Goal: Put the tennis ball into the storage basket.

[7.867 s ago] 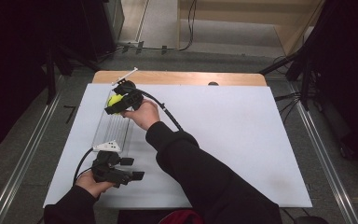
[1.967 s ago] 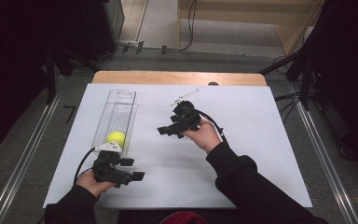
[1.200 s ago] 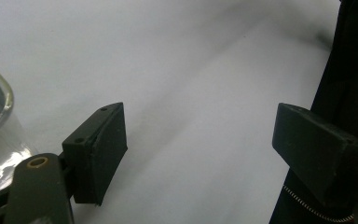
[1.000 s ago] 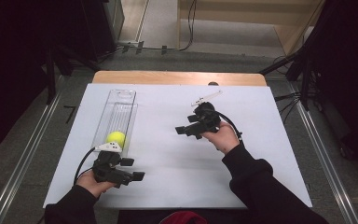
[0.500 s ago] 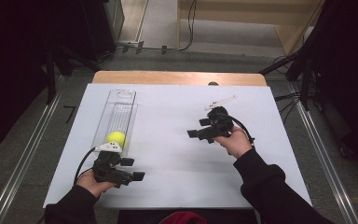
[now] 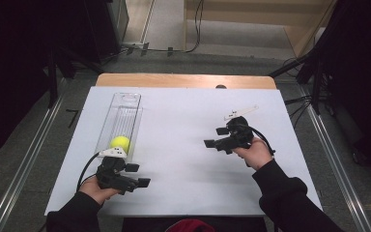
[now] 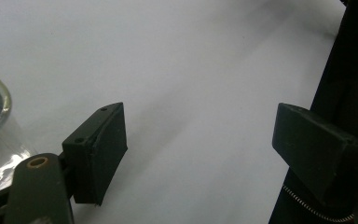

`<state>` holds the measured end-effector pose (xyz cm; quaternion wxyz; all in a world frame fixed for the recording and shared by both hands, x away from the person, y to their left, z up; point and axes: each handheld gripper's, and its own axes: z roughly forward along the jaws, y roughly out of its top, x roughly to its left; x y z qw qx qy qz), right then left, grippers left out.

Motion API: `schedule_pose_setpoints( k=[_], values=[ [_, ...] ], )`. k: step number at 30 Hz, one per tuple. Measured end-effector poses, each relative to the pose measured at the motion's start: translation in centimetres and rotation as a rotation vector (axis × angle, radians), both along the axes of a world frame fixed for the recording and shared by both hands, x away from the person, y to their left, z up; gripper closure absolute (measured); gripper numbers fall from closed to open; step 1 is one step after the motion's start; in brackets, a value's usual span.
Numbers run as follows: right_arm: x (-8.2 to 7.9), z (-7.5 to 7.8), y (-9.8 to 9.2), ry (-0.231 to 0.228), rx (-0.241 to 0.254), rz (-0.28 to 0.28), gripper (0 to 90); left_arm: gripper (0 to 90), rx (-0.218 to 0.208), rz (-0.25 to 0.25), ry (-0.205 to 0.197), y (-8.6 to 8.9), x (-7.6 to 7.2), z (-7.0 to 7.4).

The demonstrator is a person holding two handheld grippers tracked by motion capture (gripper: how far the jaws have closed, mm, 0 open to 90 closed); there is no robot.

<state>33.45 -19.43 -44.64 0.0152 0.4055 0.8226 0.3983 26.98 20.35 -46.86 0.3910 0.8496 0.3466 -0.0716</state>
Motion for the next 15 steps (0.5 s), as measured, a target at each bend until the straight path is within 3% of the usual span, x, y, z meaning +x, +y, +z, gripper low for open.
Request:
schedule_pose_setpoints(
  k=[9,15],
  values=[
    [-1.1,-0.2,-1.3,-0.003,0.004,-0.015,18.7,18.0,0.002,0.001,0.0,0.0,0.0,0.0],
    [-2.2,-0.6,-1.8,0.003,-0.019,-0.004,18.7,18.0,0.004,0.002,-0.001,0.0,0.0,0.0]
  ],
)
